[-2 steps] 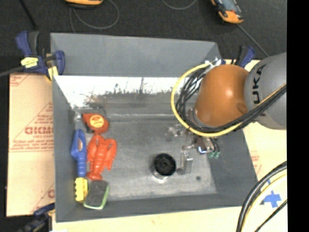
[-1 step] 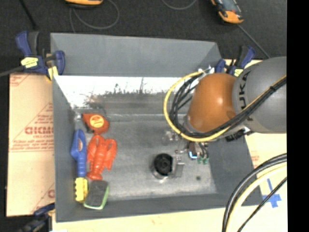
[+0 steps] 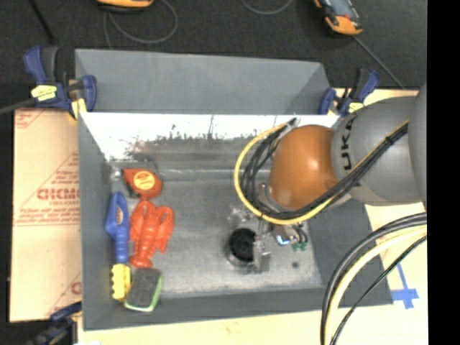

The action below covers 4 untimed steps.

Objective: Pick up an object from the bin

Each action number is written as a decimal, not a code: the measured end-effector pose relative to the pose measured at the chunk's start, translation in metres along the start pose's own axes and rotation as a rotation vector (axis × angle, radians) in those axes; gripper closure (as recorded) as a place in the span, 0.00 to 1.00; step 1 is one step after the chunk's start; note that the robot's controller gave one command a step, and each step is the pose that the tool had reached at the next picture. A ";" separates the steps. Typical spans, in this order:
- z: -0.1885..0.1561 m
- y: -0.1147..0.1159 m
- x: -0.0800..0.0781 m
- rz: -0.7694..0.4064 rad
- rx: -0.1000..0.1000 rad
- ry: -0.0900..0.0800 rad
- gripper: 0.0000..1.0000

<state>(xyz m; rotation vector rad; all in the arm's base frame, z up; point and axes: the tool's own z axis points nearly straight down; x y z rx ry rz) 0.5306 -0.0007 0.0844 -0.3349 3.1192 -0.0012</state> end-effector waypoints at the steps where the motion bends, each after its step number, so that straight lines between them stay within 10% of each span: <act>1: 0.014 -0.001 0.017 0.386 -0.001 0.005 1.00; 4: -0.005 -0.001 0.018 0.386 -0.001 0.007 1.00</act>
Offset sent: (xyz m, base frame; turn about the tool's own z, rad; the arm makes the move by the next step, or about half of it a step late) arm 0.0000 0.0000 0.0000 0.0000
